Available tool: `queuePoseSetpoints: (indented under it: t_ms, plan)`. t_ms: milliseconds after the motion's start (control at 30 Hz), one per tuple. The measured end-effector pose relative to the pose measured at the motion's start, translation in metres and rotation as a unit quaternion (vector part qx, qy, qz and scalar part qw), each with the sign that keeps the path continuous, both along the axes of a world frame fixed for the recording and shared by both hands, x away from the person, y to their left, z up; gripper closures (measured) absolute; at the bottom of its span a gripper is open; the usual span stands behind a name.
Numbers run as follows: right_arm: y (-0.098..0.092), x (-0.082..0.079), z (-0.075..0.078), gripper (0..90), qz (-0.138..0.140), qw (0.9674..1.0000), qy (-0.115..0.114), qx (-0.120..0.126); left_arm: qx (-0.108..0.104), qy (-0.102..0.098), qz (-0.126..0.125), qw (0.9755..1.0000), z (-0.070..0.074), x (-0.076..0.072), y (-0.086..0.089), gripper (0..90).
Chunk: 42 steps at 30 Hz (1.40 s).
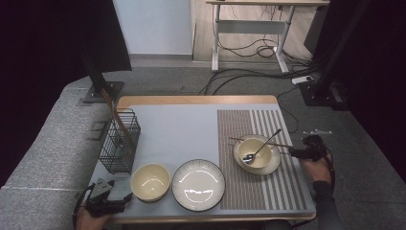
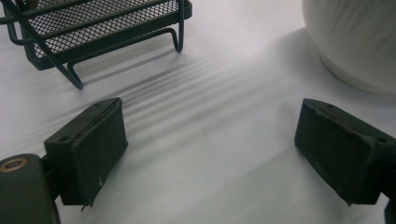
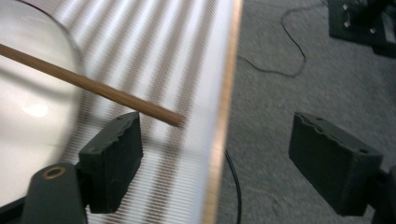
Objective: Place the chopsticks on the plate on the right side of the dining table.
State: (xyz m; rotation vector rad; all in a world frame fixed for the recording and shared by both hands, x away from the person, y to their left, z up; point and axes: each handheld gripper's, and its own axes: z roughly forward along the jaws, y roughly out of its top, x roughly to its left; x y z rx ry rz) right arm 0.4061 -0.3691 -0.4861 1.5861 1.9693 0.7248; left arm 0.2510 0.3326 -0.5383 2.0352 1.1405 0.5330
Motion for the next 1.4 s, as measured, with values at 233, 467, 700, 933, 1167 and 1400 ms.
queuePoseSetpoints:
  t_ms: [233, 467, 700, 933, 1167, 1400]
  plan:
    - [0.029, 0.019, 0.007, 10.3, 0.022, 0.9995, -0.012, 0.020, 0.000, 0.000, 0.000, 1.0000, 0.000, 0.000, 0.000, 8.8]
    - [0.048, 0.037, 0.001, 0.0, 0.022, 0.9997, -0.003, 0.011, 0.000, 0.000, -0.001, 1.0000, 0.000, 0.000, 0.000, 8.8]
    - [0.058, 0.049, -0.002, 0.0, 0.020, 0.9998, -0.001, 0.005, -0.001, 0.000, -0.001, 1.0000, 0.000, 0.000, 0.000, 8.8]
    - [0.064, 0.061, -0.008, 0.0, 0.023, 0.9996, 0.014, -0.001, -0.001, 0.000, -0.001, 1.0000, 0.000, 0.000, 0.000, 8.8]
    - [0.074, 0.070, -0.009, 0.0, 0.034, 0.9992, 0.021, -0.001, -0.001, -0.001, -0.001, 1.0000, 0.000, 0.000, 0.000, 8.8]
    - [0.071, 0.071, -0.010, 0.0, 0.037, 0.9984, 0.038, 0.016, -0.001, -0.001, -0.001, 1.0000, 0.000, 0.000, 0.000, 8.8]
